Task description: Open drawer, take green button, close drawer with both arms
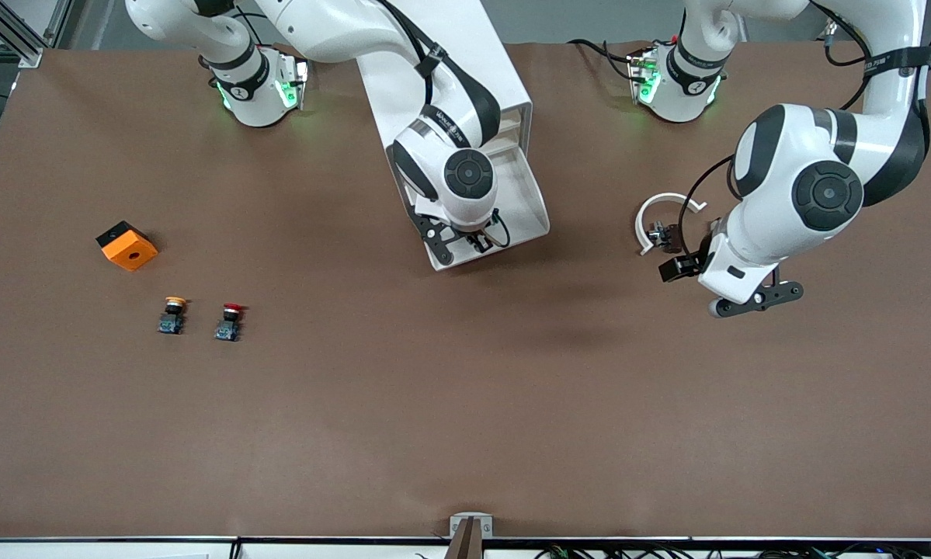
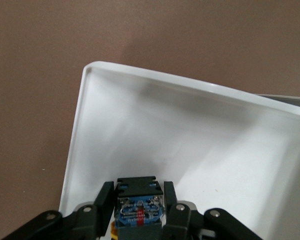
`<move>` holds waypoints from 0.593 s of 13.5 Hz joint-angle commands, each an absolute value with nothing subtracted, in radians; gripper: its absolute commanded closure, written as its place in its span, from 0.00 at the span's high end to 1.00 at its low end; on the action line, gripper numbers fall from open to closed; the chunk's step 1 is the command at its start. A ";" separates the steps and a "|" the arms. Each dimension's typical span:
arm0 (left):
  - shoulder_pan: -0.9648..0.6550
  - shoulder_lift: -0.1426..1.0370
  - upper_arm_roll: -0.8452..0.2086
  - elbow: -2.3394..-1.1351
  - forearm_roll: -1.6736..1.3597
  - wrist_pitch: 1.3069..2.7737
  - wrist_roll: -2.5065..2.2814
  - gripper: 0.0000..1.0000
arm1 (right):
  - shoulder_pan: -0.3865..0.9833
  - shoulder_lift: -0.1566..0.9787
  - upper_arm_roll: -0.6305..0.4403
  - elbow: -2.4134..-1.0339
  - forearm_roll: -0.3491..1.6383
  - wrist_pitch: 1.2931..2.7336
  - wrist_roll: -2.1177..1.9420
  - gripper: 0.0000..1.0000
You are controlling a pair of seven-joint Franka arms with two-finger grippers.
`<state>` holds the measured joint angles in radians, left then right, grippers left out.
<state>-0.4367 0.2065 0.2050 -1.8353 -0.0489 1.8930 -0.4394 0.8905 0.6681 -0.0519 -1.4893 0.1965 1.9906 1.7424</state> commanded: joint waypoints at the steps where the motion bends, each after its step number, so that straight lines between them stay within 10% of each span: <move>1: -0.433 0.192 0.198 -1.847 -0.032 1.878 -0.422 1.00 | 0.904 0.675 -0.060 -1.489 0.212 1.999 1.735 0.11; 8: -0.451 0.256 0.189 -1.839 -0.048 1.908 -0.440 1.00 | 0.887 0.660 -0.060 -1.460 0.213 1.968 1.741 0.04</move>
<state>-0.4456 0.2349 0.1993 -1.8437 -0.0489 1.8880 -0.4335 0.8904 0.6677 -0.0549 -1.4808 0.1965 1.9899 1.7423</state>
